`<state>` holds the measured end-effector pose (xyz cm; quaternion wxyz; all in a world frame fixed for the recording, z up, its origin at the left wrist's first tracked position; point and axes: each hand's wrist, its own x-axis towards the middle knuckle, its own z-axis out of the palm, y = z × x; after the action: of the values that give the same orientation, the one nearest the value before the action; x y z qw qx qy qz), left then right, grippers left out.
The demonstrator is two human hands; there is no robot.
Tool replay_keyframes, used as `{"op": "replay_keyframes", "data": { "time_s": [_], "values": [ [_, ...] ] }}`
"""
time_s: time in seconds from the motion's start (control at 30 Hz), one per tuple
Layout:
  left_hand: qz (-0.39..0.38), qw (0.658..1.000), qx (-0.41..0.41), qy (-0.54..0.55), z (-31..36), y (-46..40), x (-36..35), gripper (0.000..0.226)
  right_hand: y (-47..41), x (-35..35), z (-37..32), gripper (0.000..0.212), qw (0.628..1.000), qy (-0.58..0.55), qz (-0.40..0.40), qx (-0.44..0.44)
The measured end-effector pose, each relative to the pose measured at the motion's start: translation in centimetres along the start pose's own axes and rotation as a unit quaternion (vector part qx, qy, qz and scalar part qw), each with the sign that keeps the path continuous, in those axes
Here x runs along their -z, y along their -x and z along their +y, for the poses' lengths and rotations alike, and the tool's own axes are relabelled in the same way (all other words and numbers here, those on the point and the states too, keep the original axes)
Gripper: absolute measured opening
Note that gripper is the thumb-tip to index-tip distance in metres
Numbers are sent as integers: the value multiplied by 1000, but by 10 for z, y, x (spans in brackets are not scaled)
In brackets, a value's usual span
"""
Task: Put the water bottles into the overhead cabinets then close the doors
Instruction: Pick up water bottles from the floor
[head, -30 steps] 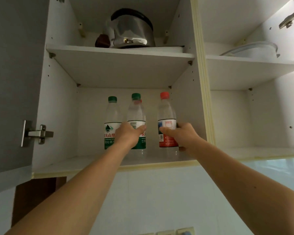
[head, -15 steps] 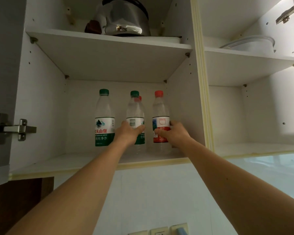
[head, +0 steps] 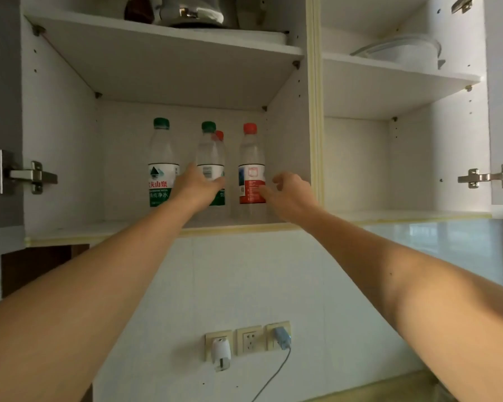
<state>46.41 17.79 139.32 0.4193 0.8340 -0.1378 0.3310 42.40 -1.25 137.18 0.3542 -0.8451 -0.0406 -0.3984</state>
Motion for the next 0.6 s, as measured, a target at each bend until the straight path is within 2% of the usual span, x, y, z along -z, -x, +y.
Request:
{"op": "replay_keyframes", "data": {
  "time_s": [0.1, 0.17, 0.23, 0.3, 0.43, 0.6],
  "values": [
    [2, 999, -51, 19, 17, 35, 10, 43, 33, 24, -1, 45, 999, 29, -8, 44],
    [8, 993, -81, 88, 25, 66, 13, 34, 60, 38, 0, 50, 997, 22, -11, 70],
    [14, 986, -75, 150, 31, 101, 10, 38, 89, 47, 4, 51, 997, -10, -13, 77],
    [16, 981, -50, 184, 30, 138, 3, 48, 116, 51, 14, 52, 996, -55, -22, 61],
    [-4, 986, -18, 165, 9, 207, -17, 57, 172, 50, 49, 44, 987, -148, -58, 1],
    [-62, 985, 27, 160, -26, 291, -38, 55, 252, 44, 98, 47, 976, -170, -107, -80]
  ]
}}
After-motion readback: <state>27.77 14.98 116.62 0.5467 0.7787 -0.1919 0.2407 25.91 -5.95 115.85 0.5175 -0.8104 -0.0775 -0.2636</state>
